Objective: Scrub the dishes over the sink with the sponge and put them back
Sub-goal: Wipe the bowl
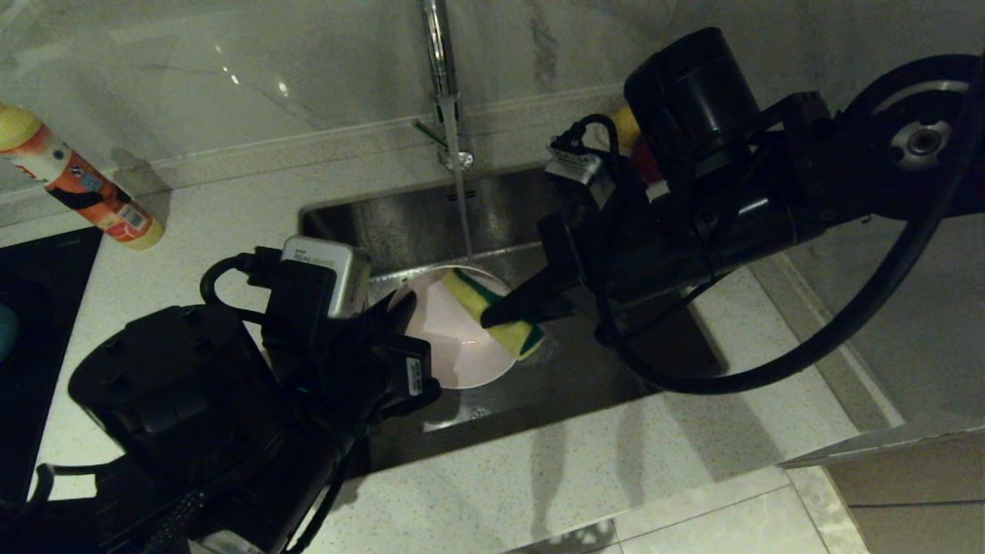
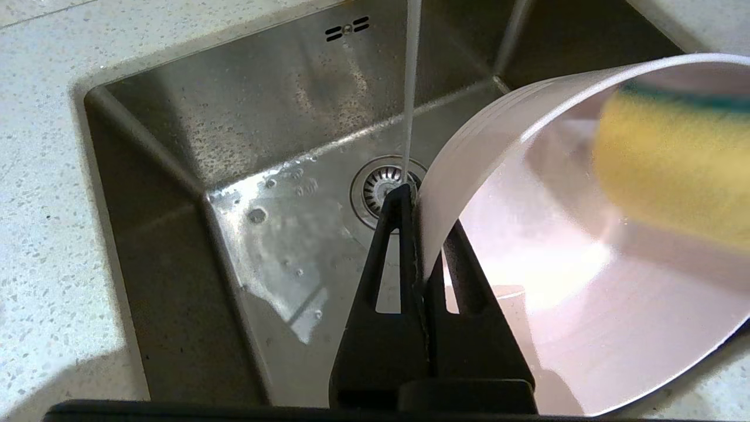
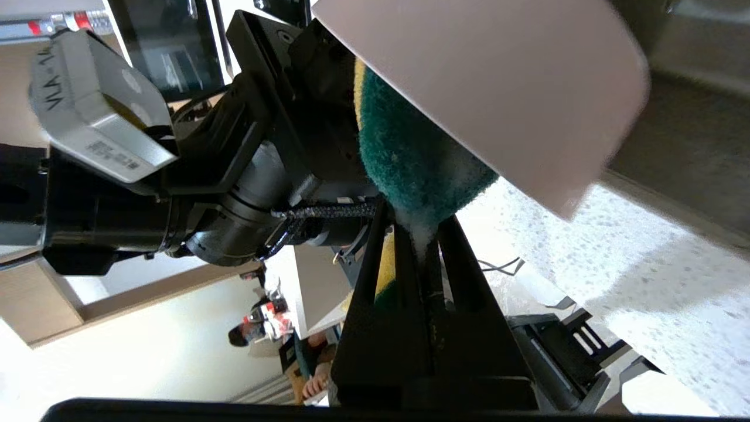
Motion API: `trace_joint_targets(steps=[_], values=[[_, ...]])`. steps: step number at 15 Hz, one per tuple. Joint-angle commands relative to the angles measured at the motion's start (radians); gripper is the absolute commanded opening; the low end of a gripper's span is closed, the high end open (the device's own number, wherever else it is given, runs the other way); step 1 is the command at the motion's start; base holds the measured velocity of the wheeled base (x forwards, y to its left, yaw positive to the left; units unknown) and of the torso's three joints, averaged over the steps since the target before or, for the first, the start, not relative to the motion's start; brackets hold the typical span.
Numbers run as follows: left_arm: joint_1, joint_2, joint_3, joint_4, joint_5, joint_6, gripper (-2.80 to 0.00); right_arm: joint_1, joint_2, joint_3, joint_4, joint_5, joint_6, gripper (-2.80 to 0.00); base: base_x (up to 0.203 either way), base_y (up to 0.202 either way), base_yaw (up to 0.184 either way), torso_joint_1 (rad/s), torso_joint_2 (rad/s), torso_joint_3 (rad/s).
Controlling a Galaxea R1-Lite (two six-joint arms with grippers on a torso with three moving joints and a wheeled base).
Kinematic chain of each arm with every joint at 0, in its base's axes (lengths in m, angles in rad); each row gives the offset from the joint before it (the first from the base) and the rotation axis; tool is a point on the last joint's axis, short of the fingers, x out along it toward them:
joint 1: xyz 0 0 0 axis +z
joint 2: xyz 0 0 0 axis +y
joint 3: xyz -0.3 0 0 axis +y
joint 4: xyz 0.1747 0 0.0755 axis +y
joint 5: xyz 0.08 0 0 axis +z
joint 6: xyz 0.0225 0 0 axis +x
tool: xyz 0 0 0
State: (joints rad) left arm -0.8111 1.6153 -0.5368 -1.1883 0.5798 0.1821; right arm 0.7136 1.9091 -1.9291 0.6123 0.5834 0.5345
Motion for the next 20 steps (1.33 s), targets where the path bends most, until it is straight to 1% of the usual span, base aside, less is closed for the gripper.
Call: trace_joint_targets(steps=[1,6,9,10,12,13,15,18,20], values=[[0.001,0.002,-0.002,-0.007,0.003,0.0,-2.8,0.017,0.027,-0.001,0.003,0.001,0.001,-2.8,0.0,0.0,0.0,0.0,0.0,0.0],[0.006,0.0,-0.007,-0.008,0.005,-0.006,-2.8,0.032,0.025,0.004,0.016,0.006,0.0,-2.8,0.0,0.0,0.0,0.0,0.0,0.0],[0.01,-0.002,-0.008,-0.008,0.006,-0.009,-2.8,0.033,0.027,0.018,0.056,0.009,0.004,-2.8,0.0,0.0,0.0,0.0,0.0,0.0],[0.011,-0.005,-0.009,-0.008,0.011,-0.009,-2.8,0.032,0.027,0.029,0.062,0.009,0.005,-2.8,0.0,0.0,0.0,0.0,0.0,0.0],[0.014,-0.009,-0.004,-0.008,0.043,-0.016,-2.8,0.031,0.005,0.038,0.064,0.009,0.008,-2.8,0.0,0.0,0.0,0.0,0.0,0.0],[0.027,-0.013,-0.003,-0.008,0.046,-0.018,-2.8,0.031,-0.014,0.04,0.064,0.009,0.01,-2.8,0.0,0.0,0.0,0.0,0.0,0.0],[0.078,-0.014,-0.001,-0.008,0.039,-0.022,-2.8,0.029,-0.066,0.04,0.066,0.008,0.011,-2.8,0.0,0.0,0.0,0.0,0.0,0.0],[0.166,0.003,0.005,0.008,0.035,-0.081,-2.8,0.029,-0.189,0.03,0.09,0.008,0.008,-2.8,0.0,0.0,0.0,0.0,0.0,0.0],[0.248,0.014,0.015,0.045,0.034,-0.09,-2.8,0.03,-0.268,0.009,0.105,0.007,0.006,-2.8,0.0,0.0,0.0,0.0,0.0,0.0]])
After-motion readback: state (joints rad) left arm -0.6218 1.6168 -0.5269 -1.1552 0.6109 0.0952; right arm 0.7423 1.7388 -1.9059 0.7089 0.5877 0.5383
